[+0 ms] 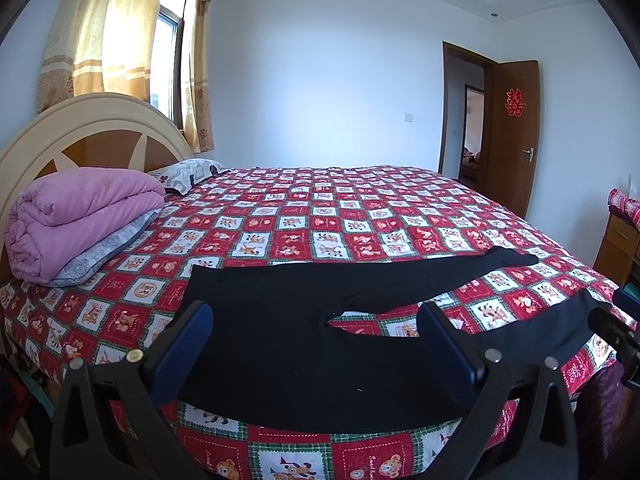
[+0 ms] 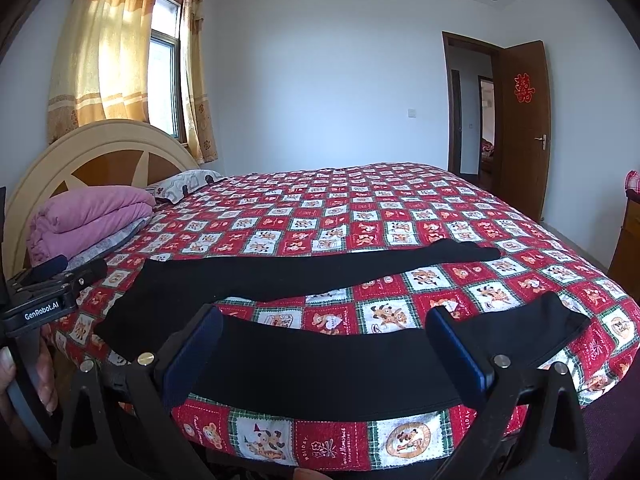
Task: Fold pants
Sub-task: 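Position both grippers above the waistband of the black pants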
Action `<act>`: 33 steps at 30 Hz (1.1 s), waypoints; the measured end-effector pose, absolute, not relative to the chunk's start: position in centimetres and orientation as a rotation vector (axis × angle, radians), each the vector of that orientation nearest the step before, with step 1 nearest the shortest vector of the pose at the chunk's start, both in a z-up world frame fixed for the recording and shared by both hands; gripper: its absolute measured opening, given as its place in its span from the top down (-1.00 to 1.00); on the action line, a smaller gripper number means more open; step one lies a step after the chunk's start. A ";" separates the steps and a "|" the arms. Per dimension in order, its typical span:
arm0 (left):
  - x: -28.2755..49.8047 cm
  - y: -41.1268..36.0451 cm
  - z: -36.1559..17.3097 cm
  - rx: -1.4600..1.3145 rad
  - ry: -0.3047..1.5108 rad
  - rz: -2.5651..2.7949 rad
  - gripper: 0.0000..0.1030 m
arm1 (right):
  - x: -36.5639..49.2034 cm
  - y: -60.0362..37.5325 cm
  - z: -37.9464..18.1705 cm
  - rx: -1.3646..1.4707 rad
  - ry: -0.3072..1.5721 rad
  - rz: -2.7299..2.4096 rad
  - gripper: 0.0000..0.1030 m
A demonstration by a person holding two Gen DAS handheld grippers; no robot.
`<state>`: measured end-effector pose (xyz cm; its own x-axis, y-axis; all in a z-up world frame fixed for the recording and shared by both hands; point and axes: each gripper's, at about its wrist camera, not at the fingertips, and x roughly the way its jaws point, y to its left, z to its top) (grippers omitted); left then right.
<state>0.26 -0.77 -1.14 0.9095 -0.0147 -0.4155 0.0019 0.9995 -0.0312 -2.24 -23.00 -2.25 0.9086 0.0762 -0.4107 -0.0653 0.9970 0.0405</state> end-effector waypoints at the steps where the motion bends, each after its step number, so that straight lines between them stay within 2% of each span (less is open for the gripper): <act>1: 0.3 -0.8 -1.1 -0.031 0.428 -0.009 -1.00 | -2.3 -22.9 -2.3 0.025 0.424 0.074 -0.98; 14: 1.0 -0.2 -1.9 -0.031 0.453 -0.010 -1.00 | -2.1 -22.5 -2.5 0.021 0.434 0.074 -0.98; 21: 3.2 0.8 -4.8 -0.022 0.517 -0.004 -1.00 | -1.2 -22.7 -3.7 0.013 0.454 0.073 -0.98; 28: 8.3 5.9 -9.1 -0.056 0.641 0.104 -1.00 | 0.7 -24.4 -6.3 -0.002 0.499 0.056 -0.98; 33: 14.2 11.8 -10.0 -0.138 0.698 0.204 -1.00 | 4.0 -27.2 -9.7 0.022 0.609 0.009 -0.98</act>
<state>14.15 11.75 -10.04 0.7473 0.1400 -0.6496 -0.2318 0.9711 -0.0574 3.97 -27.25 -9.73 0.8199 0.0150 -0.5723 -0.0023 0.9997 0.0230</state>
